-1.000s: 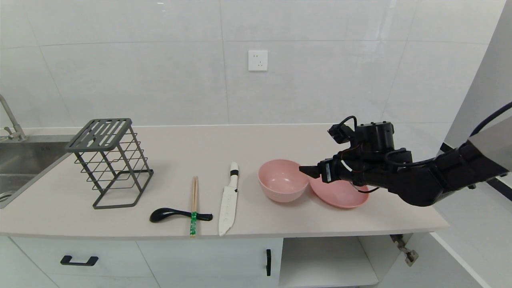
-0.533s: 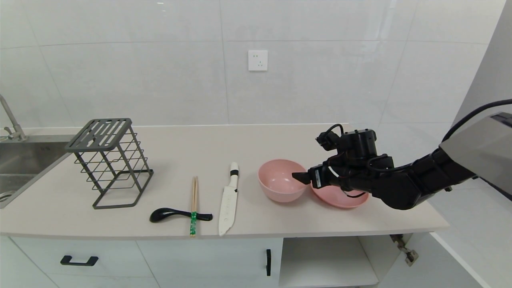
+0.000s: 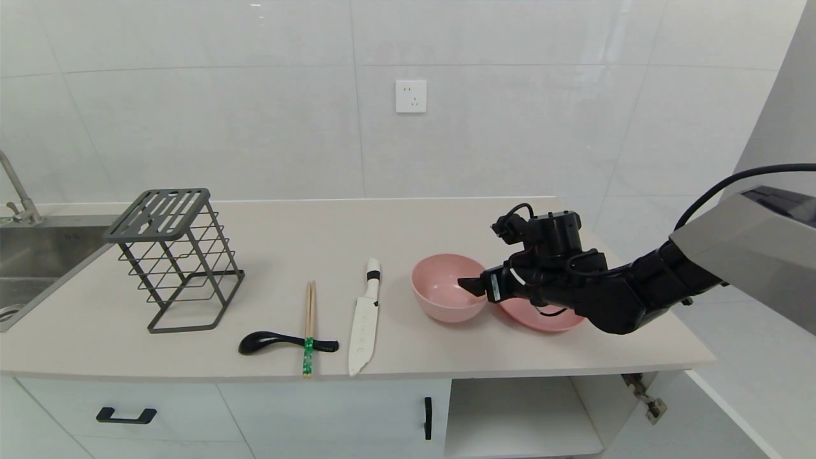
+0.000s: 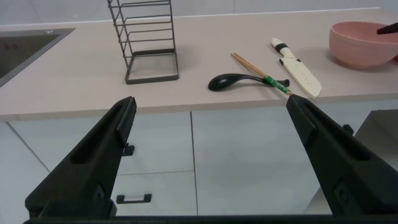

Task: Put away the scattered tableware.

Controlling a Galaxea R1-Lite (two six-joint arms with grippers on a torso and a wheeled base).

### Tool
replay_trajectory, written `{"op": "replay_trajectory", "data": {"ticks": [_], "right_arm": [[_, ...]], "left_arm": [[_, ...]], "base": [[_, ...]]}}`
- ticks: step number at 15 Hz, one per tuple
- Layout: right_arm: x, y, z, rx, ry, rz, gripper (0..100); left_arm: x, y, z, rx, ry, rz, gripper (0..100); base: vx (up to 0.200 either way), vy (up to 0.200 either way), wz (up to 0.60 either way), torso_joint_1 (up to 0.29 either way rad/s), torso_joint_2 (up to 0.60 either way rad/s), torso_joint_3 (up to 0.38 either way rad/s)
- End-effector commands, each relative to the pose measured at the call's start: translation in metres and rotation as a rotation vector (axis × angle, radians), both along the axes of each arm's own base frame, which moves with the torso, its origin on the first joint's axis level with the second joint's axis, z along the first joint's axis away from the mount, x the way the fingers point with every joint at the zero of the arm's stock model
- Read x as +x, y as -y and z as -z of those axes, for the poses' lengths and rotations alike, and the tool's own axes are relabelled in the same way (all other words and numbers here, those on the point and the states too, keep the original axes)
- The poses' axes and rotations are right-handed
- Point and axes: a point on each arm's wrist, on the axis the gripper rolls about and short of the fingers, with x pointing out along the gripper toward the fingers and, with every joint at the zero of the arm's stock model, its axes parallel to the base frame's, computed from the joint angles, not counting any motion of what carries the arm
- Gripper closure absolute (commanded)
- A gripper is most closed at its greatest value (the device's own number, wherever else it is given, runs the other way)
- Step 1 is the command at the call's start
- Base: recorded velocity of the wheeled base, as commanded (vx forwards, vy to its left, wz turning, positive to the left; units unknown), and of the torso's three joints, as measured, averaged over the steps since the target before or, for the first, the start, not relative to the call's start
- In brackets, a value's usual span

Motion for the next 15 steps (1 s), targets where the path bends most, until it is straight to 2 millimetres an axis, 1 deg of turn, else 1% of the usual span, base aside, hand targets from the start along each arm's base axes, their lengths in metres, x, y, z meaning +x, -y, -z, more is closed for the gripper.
{"op": "replay_trajectory", "data": {"ticks": [1,4,5,6,7,8,9,10,11,12,13,15], "right_arm": [[0.001,-0.001,0.003,-0.003,-0.005,0.000,0],[0.002,-0.001,0.000,0.003,0.009,0.000,0],[0.002,0.000,-0.008,0.018,0.037,0.002,0],[-0.001,0.003,-0.029,0.043,0.092,0.005,0],[-0.004,0.008,-0.045,0.060,0.124,0.012,0],[-0.006,0.012,-0.053,0.068,0.140,0.021,0],[-0.008,0.032,-0.069,0.078,0.168,0.062,0],[-0.010,0.052,-0.068,0.069,0.156,0.106,0],[-0.016,0.083,-0.053,0.043,0.093,0.168,0],[-0.024,0.107,-0.036,0.023,0.026,0.211,0],[-0.033,0.128,-0.022,0.016,-0.025,0.237,0],[-0.045,0.160,-0.003,0.032,-0.038,0.264,0]], "left_arm": [[0.000,0.000,0.000,0.000,-0.001,0.000,0],[0.000,0.000,0.000,-0.002,-0.001,0.000,0],[0.000,0.000,0.000,-0.002,-0.001,0.000,0],[0.000,0.000,0.000,-0.002,-0.001,0.000,0],[0.000,0.000,0.000,-0.002,-0.001,0.000,0],[0.000,0.000,0.000,-0.002,-0.003,0.000,0],[0.000,0.000,0.000,0.000,-0.003,0.000,0],[0.000,0.000,0.000,0.000,-0.001,0.000,0],[0.000,0.000,0.000,-0.002,-0.001,0.000,0],[0.000,0.000,0.000,-0.002,-0.001,0.000,0],[0.000,0.000,0.000,-0.008,-0.001,0.003,0],[0.000,0.000,0.000,-0.011,-0.001,0.006,0]], "base": [[0.000,0.000,0.00,0.000,0.00,0.000],[0.000,0.000,0.00,0.000,0.00,0.000],[0.000,0.000,0.00,0.000,0.00,0.000],[0.000,0.000,0.00,0.000,0.00,0.000],[0.000,0.000,0.00,0.000,0.00,0.000],[0.000,0.000,0.00,0.000,0.00,0.000],[0.000,0.000,0.00,0.000,0.00,0.000],[0.000,0.000,0.00,0.000,0.00,0.000],[0.000,0.000,0.00,0.000,0.00,0.000],[0.000,0.000,0.00,0.000,0.00,0.000],[0.000,0.000,0.00,0.000,0.00,0.000],[0.000,0.000,0.00,0.000,0.00,0.000]]}}
